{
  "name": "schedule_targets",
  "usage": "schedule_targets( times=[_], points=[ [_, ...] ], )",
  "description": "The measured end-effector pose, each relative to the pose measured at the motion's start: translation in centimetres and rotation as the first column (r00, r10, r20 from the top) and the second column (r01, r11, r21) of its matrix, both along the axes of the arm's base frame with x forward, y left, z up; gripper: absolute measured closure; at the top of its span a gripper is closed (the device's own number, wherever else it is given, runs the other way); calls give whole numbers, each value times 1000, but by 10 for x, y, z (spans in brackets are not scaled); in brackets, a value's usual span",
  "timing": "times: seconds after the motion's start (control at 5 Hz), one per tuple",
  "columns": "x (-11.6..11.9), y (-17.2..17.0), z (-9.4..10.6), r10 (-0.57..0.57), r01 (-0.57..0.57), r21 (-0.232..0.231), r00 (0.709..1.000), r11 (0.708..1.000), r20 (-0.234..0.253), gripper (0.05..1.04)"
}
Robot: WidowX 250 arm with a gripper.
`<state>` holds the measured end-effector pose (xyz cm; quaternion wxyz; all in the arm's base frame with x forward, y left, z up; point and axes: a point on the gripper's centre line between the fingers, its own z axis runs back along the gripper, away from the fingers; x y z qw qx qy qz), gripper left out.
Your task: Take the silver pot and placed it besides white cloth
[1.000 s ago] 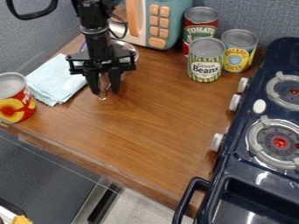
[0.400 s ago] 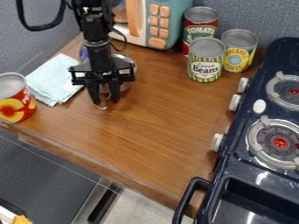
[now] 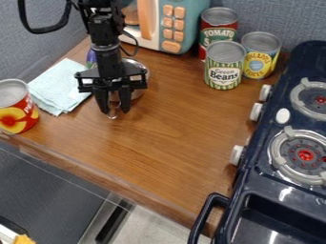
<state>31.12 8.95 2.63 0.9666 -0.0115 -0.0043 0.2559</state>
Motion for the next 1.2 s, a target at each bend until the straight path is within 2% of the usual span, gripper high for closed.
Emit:
schedule_targets(
  times=[0.2, 0.4, 0.6, 1.0, 1.2],
  points=[
    [2, 3, 3, 0, 0, 12, 1000, 1000, -2, 581],
    [2, 4, 2, 7, -7, 22, 1000, 1000, -16, 282],
    [3, 5, 4, -9, 10, 25, 1000, 1000, -19, 76],
    [3, 5, 4, -13, 13, 26, 1000, 1000, -24, 83],
    [2, -11, 17, -74, 73, 32, 997, 997, 9, 83]
  ],
)
